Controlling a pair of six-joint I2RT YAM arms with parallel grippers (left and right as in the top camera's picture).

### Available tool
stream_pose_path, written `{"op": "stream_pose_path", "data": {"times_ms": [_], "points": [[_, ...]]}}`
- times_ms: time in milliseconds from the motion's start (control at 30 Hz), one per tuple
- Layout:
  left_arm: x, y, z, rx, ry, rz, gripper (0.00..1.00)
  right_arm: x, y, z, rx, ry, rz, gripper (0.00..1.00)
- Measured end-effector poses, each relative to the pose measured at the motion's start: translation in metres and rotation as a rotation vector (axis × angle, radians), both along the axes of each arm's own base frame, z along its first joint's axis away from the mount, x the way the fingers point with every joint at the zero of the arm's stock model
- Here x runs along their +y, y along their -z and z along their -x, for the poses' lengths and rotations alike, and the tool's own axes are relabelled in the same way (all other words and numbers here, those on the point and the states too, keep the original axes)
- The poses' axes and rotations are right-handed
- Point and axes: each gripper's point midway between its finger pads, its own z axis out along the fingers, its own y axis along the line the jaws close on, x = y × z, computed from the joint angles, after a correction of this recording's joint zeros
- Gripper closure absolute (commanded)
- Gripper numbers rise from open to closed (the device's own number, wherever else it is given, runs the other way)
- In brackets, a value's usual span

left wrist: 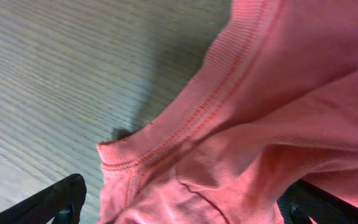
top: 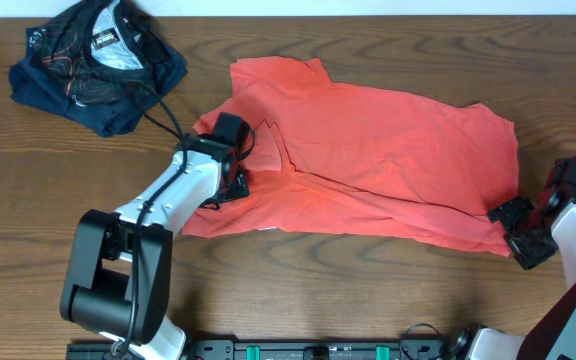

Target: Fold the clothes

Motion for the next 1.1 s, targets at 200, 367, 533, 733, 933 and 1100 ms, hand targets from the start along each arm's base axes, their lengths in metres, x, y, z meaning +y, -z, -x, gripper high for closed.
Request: {"op": "stream_pose_path", "data": {"times_ms": [200, 367, 533, 733, 933, 1100], "points": [[0.002, 0.000, 0.001, 0.004, -0.006, -0.001, 0.02, -0.003, -0.001, -0.004, -0.017, -0.004, 0.015, 0.31], [0.002, 0.000, 0.001, 0.004, -0.006, -0.001, 0.02, -0.004, 0.000, -0.004, -0.016, -0.003, 0.017, 0.31], [0.002, 0.000, 0.001, 0.004, -0.006, -0.001, 0.02, -0.003, 0.005, -0.003, -0.019, -0.004, 0.019, 0.37], [0.002, 0.000, 0.002, 0.008, -0.006, -0.002, 0.02, -0.002, 0.015, 0.001, -0.024, -0.003, 0.025, 0.43], [0.003, 0.000, 0.002, 0.010, -0.006, -0.003, 0.02, -0.003, 0.014, -0.002, -0.037, -0.003, 0.032, 0.50], [0.003, 0.000, 0.002, 0.010, -0.006, -0.003, 0.02, -0.003, 0.014, -0.002, -0.036, -0.013, 0.033, 0.53]]}}
